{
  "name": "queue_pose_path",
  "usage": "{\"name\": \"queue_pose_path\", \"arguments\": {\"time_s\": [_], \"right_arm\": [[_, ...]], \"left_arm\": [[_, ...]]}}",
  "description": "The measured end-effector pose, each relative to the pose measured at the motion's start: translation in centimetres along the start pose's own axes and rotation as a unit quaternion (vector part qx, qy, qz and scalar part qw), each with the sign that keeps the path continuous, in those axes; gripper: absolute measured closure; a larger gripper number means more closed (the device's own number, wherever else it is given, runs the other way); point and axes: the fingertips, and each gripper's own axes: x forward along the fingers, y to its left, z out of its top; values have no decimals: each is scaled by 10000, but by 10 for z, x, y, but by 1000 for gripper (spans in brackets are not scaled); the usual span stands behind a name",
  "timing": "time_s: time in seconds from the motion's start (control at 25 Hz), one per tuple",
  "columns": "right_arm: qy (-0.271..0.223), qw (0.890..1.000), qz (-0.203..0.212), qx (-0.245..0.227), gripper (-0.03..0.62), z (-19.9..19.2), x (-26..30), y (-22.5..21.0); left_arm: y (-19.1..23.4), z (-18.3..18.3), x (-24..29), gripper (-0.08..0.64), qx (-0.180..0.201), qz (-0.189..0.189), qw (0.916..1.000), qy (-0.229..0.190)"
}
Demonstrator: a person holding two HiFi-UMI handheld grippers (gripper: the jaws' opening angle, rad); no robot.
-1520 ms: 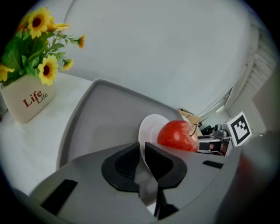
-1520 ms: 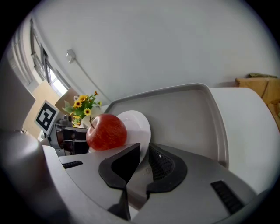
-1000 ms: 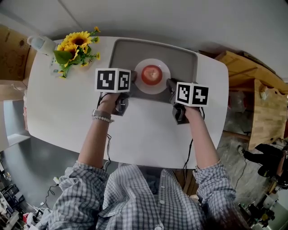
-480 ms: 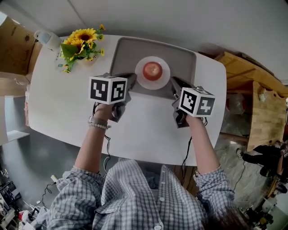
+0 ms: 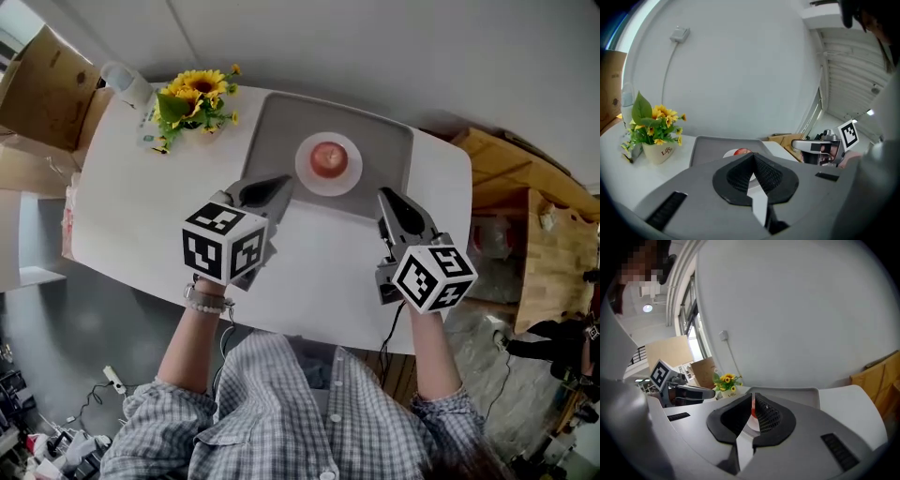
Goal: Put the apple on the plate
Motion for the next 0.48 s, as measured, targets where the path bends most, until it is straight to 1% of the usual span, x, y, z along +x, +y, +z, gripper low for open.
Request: {"name": "queue_pose_path", "arguments": {"time_s": [0.16,0.28,0.36,0.48], "right_arm": [[-237,9981,92,-567,558,12,-24,19],[-363,9951,85,-911,558,21,-40,31],[-442,9935,90,-1044,558,25,-52,36],[-521,9931,112,-1042,559,29,-69,39]], "left_arm": [[-15,2,-30,551,43,47,9995,-310],[-23,1,-51,551,109,221,9986,-459],[-31,1,-63,551,193,316,9978,-545],[-46,-1,-76,551,344,340,9965,-675]]}}
